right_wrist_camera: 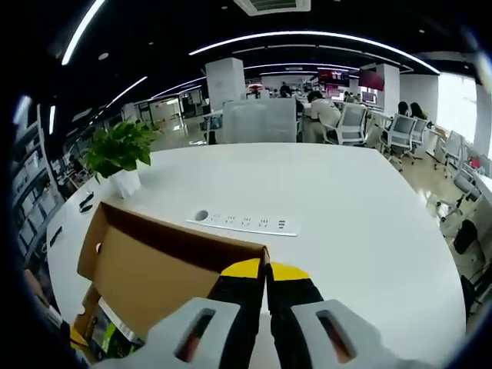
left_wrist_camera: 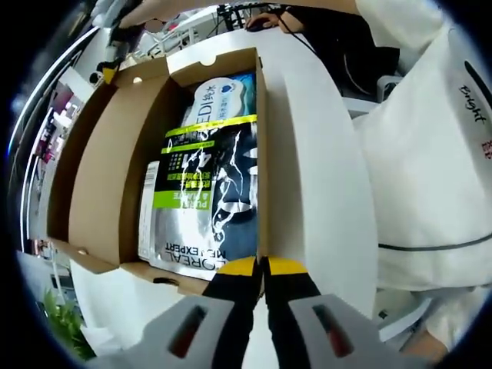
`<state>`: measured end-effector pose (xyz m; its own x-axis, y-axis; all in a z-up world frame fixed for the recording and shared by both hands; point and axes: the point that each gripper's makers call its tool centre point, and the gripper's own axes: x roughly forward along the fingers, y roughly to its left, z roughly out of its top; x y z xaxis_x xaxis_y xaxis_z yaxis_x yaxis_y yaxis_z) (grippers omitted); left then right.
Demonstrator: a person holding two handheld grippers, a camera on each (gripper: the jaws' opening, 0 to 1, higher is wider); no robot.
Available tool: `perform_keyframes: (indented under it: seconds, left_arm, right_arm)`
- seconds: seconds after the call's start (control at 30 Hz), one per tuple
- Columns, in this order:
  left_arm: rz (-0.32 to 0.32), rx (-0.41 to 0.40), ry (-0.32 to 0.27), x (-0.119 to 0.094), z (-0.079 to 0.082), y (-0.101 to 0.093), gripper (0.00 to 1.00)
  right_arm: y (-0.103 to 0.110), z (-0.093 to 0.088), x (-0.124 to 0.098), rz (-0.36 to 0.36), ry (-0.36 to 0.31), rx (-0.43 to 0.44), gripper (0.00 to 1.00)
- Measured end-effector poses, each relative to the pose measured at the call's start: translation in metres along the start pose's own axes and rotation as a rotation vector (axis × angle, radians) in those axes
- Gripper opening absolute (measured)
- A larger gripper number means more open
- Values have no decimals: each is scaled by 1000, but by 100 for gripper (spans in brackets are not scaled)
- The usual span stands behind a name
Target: Operate the shoe box by opening the lid, removing the specified soft item, and placing it in the target area until the item is outside and the box remains undamaged.
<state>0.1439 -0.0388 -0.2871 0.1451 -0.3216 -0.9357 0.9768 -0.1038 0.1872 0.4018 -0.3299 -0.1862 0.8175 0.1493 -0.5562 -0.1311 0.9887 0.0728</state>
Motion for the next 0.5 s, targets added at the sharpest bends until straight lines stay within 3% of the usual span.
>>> perform_keyframes:
  seconds: [0.5]
  left_arm:
    - [-5,-3,-10,0,0,0,2]
  right_arm:
    - [0,-29,16,-33,51,-7,0]
